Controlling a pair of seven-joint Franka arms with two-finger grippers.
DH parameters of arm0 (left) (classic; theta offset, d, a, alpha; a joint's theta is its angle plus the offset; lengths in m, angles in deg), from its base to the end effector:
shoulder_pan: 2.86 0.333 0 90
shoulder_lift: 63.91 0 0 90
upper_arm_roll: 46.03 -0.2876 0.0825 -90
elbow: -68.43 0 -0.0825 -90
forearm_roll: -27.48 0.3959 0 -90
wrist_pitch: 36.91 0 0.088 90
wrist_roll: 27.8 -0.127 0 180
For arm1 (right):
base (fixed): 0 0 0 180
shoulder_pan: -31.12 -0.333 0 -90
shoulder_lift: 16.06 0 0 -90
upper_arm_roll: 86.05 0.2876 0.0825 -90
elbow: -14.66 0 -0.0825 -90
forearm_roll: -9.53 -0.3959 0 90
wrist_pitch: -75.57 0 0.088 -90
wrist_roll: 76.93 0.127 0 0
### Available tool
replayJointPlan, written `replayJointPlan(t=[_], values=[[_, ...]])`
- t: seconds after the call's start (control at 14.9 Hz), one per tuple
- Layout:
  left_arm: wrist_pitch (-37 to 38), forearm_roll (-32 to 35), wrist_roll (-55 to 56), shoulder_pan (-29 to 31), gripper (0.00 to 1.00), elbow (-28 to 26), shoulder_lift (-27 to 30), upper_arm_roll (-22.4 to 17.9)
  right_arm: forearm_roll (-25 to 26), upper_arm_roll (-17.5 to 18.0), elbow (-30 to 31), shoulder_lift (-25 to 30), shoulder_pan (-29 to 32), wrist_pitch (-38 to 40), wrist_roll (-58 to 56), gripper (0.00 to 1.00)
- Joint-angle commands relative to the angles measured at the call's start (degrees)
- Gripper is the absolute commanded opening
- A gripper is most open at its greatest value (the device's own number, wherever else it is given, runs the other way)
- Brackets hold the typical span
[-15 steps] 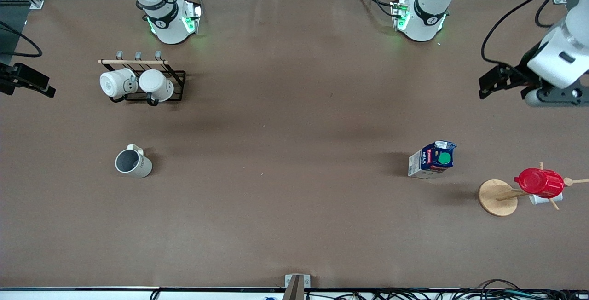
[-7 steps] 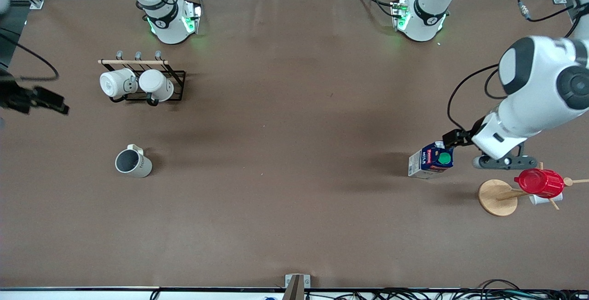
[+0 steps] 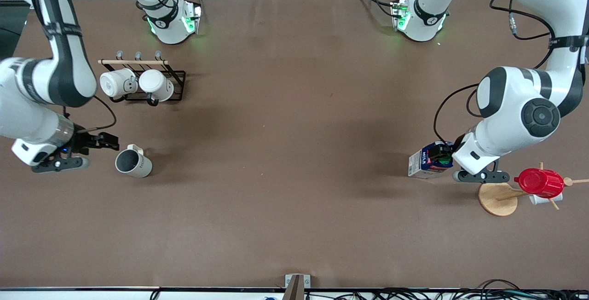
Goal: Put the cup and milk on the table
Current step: 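Grasp the milk carton with the left gripper while the right gripper grasps the mug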
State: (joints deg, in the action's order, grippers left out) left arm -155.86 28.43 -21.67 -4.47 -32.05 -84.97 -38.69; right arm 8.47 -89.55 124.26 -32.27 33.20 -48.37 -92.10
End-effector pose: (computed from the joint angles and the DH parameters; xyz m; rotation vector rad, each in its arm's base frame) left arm 0.6361 -0.0948 0.3059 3.1138 -0.0779 -0.0715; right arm 0.6099 -0.0578 0.2919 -3.1274 -0.2491 0.0500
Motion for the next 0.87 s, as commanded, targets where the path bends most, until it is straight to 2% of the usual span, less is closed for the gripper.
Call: replayJointPlan(t=[0.0, 0.2, 0.27, 0.4, 0.47, 0.61, 0.67, 0.81], values=[[-0.6, 1.3, 0.7, -0.3, 0.91, -1.9, 0.6, 0.1, 0.4, 0.6, 1.9, -3.1, 1.4, -6.7, -4.6, 1.00], [0.3, 1.3, 0.6, -0.5, 0.80, -3.1, 0.9, 0.1, 0.4, 0.6, 4.4, -5.4, 1.8, -13.3, -5.7, 1.00], [0.4, 1.3, 0.6, -0.5, 0.74, -3.2, 0.9, 0.1, 0.4, 0.6, 4.9, -6.2, 1.8, -15.1, -5.7, 1.00], [0.5, 1.3, 0.7, -0.5, 0.54, -3.2, 0.8, 0.1, 0.5, 0.6, 5.7, -6.8, 1.8, -16.9, -5.7, 0.99], [0.5, 1.3, 0.7, -0.5, 0.47, -3.1, 0.7, 0.1, 0.6, 0.6, 5.8, -7.3, 1.8, -17.1, -5.7, 0.95], [0.5, 1.1, 0.7, -0.8, 0.41, -2.0, 0.7, 0.1, 0.6, 0.6, 5.9, -8.2, 1.8, -18.0, -5.8, 0.81], [2.1, 1.0, 1.1, -0.8, 0.38, -0.2, 0.5, 0.1, 0.6, 0.6, 6.1, -8.2, 1.8, -18.2, -5.7, 0.69], [5.9, 1.1, 1.7, -0.9, 0.38, 1.8, 0.5, 0.1, 0.6, 0.6, 6.3, -8.3, 1.8, -18.3, -5.7, 0.44]])
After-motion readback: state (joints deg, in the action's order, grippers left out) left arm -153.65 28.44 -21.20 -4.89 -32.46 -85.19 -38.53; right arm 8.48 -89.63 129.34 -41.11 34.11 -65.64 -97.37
